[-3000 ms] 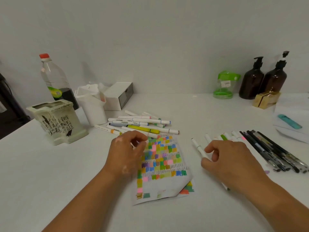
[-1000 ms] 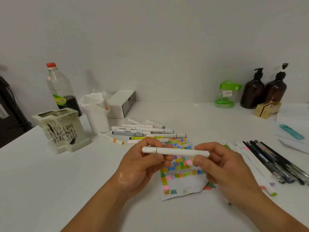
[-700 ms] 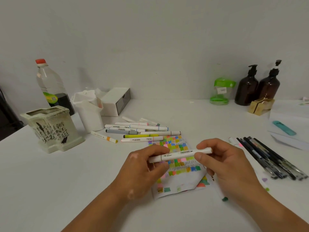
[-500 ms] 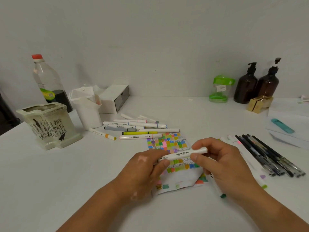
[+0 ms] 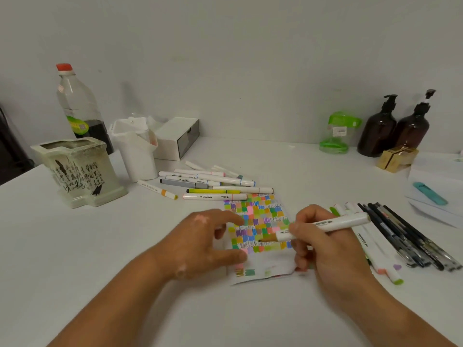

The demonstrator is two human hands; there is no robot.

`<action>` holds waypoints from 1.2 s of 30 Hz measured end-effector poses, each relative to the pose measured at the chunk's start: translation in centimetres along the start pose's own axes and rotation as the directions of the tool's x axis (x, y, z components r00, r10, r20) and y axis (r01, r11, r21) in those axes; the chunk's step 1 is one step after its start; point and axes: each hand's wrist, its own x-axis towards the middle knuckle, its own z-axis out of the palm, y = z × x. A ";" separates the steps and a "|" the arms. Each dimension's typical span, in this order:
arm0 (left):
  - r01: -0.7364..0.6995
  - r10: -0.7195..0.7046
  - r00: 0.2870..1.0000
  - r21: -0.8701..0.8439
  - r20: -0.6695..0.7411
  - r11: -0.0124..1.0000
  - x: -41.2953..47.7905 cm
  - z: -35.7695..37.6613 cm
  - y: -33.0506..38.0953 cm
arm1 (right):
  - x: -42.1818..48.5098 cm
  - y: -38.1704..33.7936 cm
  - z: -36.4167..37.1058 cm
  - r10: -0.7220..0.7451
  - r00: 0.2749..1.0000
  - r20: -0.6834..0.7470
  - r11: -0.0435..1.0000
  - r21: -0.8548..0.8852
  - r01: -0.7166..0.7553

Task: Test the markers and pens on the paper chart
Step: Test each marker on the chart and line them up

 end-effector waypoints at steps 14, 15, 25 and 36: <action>0.084 -0.104 0.983 0.132 0.151 0.988 0.5 1.2 -0.5 | -0.2 0.9 2.0 0.100 0.991 0.093 0.898 -0.438 -0.049; 0.084 -0.105 0.982 0.134 0.156 0.987 0.5 1.2 -0.5 | -0.2 0.9 1.9 0.104 0.990 0.099 0.895 -0.444 -0.050; 0.082 -0.103 0.981 0.132 0.163 0.988 0.6 1.2 -0.8 | -0.3 0.6 2.0 0.133 0.982 0.132 0.872 -0.487 -0.053; 0.100 -0.121 0.978 0.126 0.173 0.987 0.6 1.3 -0.8 | -0.2 0.8 1.9 0.125 0.985 0.116 0.859 -0.510 -0.049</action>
